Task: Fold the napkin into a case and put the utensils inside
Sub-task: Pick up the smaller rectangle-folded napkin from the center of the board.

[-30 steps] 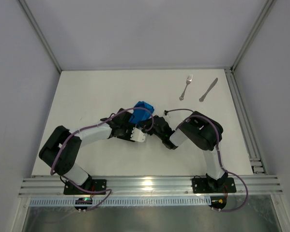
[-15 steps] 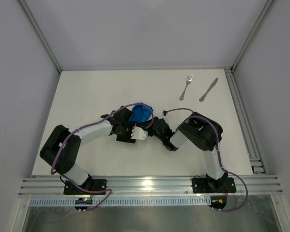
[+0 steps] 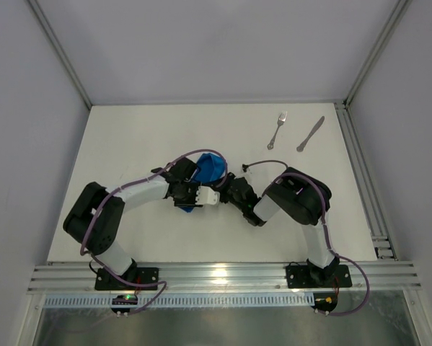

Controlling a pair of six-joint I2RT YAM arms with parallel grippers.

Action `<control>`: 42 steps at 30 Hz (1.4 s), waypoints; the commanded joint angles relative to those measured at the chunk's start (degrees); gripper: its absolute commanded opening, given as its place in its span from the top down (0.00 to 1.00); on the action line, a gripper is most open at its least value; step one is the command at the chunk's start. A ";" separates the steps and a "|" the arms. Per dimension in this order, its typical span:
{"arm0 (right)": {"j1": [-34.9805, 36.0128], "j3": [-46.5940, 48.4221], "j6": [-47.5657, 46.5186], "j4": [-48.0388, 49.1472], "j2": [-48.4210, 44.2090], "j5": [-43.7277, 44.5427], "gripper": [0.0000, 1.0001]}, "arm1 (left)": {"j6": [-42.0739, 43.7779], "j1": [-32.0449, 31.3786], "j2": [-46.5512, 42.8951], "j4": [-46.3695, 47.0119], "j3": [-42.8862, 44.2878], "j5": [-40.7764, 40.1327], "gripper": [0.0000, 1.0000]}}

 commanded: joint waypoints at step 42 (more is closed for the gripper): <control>0.76 1.21 -16.42 -19.17 -9.13 -4.60 0.96 | -8.81 12.99 -7.67 -18.53 10.99 13.48 0.41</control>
